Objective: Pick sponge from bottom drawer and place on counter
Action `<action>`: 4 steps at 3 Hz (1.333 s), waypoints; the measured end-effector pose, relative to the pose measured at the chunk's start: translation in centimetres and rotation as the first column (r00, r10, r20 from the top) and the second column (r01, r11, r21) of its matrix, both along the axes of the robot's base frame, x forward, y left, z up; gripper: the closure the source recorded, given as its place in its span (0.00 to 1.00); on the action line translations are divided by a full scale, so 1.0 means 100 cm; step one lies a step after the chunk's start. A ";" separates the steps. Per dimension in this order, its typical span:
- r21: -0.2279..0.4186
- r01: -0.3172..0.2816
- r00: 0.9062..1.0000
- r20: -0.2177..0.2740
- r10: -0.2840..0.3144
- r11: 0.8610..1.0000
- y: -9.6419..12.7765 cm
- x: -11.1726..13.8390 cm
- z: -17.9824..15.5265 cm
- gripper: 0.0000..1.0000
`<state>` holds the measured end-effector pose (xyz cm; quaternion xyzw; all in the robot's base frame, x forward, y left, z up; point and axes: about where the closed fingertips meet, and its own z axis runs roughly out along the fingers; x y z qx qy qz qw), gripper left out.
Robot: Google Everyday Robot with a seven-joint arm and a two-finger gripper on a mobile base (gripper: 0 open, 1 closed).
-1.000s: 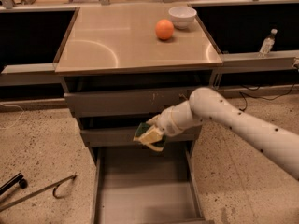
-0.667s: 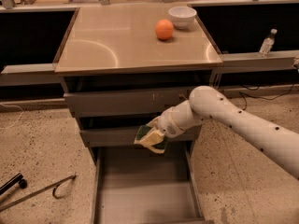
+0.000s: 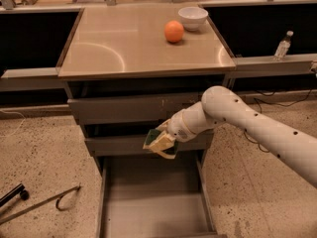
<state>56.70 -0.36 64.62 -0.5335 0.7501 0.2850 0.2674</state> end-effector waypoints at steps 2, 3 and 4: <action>0.095 -0.171 0.983 0.082 0.164 0.981 -0.015 0.029 0.104 1.00; 0.130 -0.273 0.962 0.057 0.268 0.953 -0.006 0.044 0.145 1.00; 0.141 -0.353 0.935 0.014 0.355 0.925 0.001 0.055 0.175 1.00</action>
Offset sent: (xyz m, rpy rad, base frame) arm 0.1491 -0.1071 0.3249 0.2660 -0.2960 0.1604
